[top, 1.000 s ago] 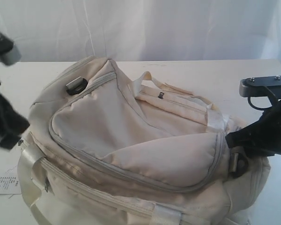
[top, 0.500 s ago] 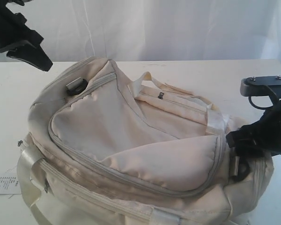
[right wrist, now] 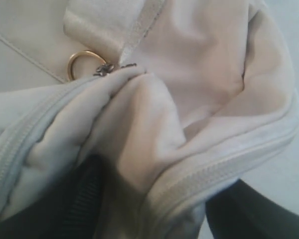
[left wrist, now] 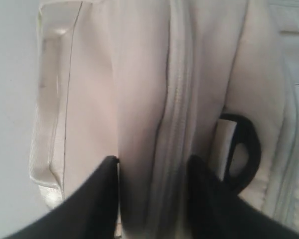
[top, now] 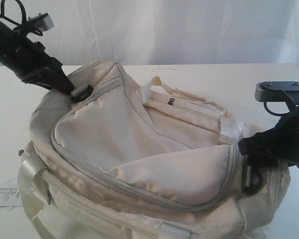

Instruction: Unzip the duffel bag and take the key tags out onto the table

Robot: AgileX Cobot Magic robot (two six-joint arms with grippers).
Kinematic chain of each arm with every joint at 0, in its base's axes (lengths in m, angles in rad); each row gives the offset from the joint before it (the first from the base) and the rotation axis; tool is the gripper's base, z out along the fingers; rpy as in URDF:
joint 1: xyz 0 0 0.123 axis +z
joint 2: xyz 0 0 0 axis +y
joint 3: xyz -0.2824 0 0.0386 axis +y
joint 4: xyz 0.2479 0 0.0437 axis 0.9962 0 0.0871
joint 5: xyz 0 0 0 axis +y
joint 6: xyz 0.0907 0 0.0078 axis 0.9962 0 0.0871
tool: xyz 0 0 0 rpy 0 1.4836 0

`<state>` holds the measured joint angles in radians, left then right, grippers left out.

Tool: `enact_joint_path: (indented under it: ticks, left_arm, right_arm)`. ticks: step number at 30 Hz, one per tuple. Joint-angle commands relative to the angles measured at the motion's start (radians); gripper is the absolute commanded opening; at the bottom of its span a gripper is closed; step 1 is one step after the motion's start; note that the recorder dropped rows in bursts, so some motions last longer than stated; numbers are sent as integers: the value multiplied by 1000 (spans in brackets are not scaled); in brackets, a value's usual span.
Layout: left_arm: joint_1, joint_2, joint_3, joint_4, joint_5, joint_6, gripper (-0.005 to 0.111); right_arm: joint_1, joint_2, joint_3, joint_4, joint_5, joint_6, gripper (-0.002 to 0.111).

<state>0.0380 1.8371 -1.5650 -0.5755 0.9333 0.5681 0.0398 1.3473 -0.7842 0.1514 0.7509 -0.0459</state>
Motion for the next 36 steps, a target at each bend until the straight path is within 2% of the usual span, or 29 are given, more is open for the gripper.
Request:
enact_joint_path:
  ticks: [1, 6, 11, 17, 23, 28, 34, 36]
  left_arm:
    - [-5, 1, 47, -22, 52, 10, 1]
    - [0, -35, 95, 14, 129, -22, 0]
    - [47, -175, 194, 69, 108, -82, 0]
    - [150, -392, 368, 67, 62, -113, 0]
    - [158, -576, 550, 69, -5, -115, 0]
    - [158, -652, 672, 67, -139, -123, 0]
    - [158, -632, 754, -4, -321, -123, 0]
    - [158, -616, 763, -76, -330, -69, 0]
  right_arm:
    - [-1, 1, -6, -6, -4, -3, 54]
    - [-1, 1, -6, -22, 25, -3, 54]
    - [-1, 1, -6, -49, 37, -3, 54]
    - [-1, 1, -6, -6, 27, 1, 54]
    - [-1, 1, -3, 74, 31, -47, 44]
    - [-1, 3, -10, 79, -107, -47, 39]
    - [-1, 75, -94, 62, -171, -66, 11]
    - [-1, 135, -137, 57, -171, -80, 1]
